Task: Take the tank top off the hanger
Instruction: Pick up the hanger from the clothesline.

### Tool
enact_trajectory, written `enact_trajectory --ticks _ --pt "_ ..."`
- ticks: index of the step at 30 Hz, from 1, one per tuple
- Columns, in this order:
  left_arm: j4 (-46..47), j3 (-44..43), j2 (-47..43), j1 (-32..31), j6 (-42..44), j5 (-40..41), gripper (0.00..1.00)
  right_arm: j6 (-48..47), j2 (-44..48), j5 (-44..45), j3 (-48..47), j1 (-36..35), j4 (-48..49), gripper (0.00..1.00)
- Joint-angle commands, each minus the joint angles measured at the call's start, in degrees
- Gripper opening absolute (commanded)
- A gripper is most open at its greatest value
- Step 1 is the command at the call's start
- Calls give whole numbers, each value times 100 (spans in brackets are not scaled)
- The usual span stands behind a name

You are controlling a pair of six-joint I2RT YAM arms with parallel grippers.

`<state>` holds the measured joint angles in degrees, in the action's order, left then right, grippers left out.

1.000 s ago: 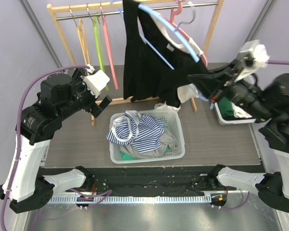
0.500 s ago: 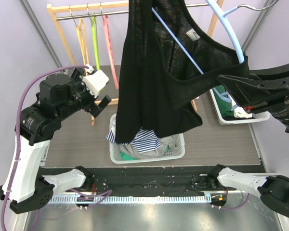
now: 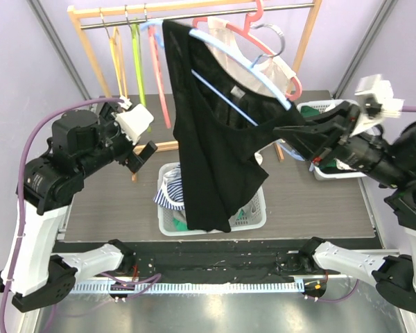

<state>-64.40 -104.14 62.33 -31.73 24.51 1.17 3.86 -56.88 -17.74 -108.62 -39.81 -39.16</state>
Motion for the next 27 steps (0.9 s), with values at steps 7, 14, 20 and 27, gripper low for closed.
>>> enact_trajectory --ticks 7,14,20,27 --pt "-72 -475 -344 35 142 -99 100 -307 256 -2 403 -35 -109 1" --pt "-125 -1117 -81 44 142 -468 100 -359 529 384 456 -35 -260 1" --pt "41 -1398 210 35 124 -539 100 -500 504 1947 122 -35 136 1" --pt "33 -1996 579 44 -69 -1057 100 -570 -331 1555 -897 -35 -171 1"
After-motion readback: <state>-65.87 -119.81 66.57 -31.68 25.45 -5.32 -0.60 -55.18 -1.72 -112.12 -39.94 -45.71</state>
